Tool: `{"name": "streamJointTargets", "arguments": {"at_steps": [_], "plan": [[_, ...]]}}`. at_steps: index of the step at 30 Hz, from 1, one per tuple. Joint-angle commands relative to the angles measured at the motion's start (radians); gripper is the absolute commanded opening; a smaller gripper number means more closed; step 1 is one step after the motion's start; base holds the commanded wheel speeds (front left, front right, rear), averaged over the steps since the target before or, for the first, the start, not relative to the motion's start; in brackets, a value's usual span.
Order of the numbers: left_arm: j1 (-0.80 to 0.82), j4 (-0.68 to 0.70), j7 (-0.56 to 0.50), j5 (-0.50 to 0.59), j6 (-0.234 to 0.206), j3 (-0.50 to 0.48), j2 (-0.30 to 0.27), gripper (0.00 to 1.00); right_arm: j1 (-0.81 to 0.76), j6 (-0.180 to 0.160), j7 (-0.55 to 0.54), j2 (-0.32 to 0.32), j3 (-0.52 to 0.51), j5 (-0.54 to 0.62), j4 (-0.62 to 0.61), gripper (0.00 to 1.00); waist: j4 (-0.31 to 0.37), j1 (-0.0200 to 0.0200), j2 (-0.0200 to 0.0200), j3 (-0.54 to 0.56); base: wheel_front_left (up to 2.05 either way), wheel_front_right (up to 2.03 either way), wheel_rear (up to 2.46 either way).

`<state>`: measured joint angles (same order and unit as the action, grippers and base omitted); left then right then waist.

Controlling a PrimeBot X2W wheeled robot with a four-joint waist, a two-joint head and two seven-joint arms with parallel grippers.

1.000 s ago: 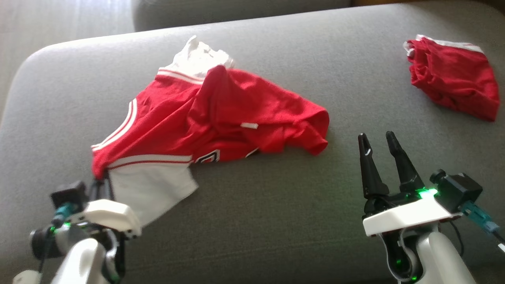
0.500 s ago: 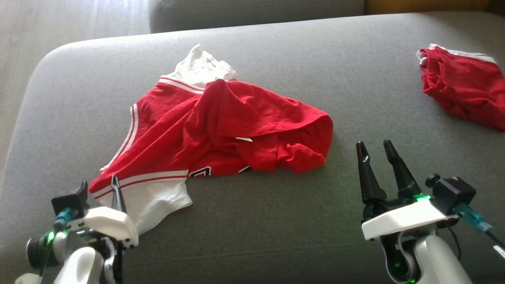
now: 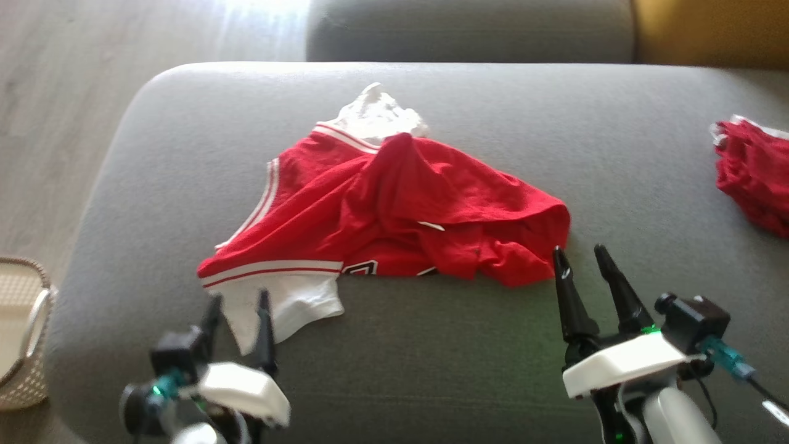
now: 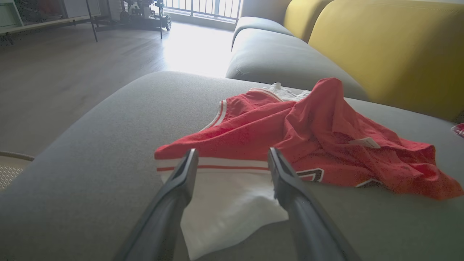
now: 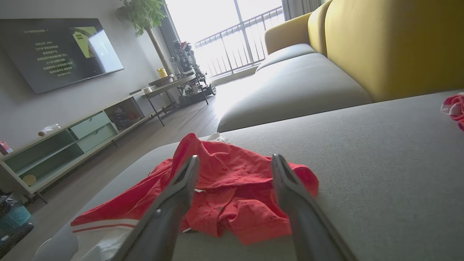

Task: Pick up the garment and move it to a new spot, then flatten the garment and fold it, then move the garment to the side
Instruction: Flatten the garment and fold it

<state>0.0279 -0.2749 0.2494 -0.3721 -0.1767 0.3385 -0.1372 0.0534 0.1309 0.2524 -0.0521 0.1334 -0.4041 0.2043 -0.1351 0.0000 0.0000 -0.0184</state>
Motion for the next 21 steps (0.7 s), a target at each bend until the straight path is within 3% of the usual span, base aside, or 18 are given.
{"name": "streamJointTargets", "arguments": {"at_steps": [1, 10, 21], "plan": [[0.023, 0.042, 0.012, 0.011, 0.008, -0.030, 0.003, 1.00, 0.023, 0.000, 0.009, 0.002, 0.024, 0.008, -0.025, 1.00, -0.035, 0.0000, 0.0000, 0.010, 0.00, 0.00, 0.00], [-0.010, 0.073, 0.012, 0.063, 0.066, -0.016, 0.055, 1.00, 0.086, 0.000, -0.021, 0.002, 0.034, 0.084, 0.036, 1.00, -0.146, 0.0000, 0.0000, -0.017, 0.00, 0.00, 0.00], [0.010, 0.044, 0.012, 0.086, 0.098, -0.008, 0.081, 1.00, 0.313, 0.000, -0.101, 0.002, 0.073, 0.175, 0.278, 1.00, -0.271, 0.0000, 0.0000, -0.083, 0.00, 0.00, 0.00]]}}
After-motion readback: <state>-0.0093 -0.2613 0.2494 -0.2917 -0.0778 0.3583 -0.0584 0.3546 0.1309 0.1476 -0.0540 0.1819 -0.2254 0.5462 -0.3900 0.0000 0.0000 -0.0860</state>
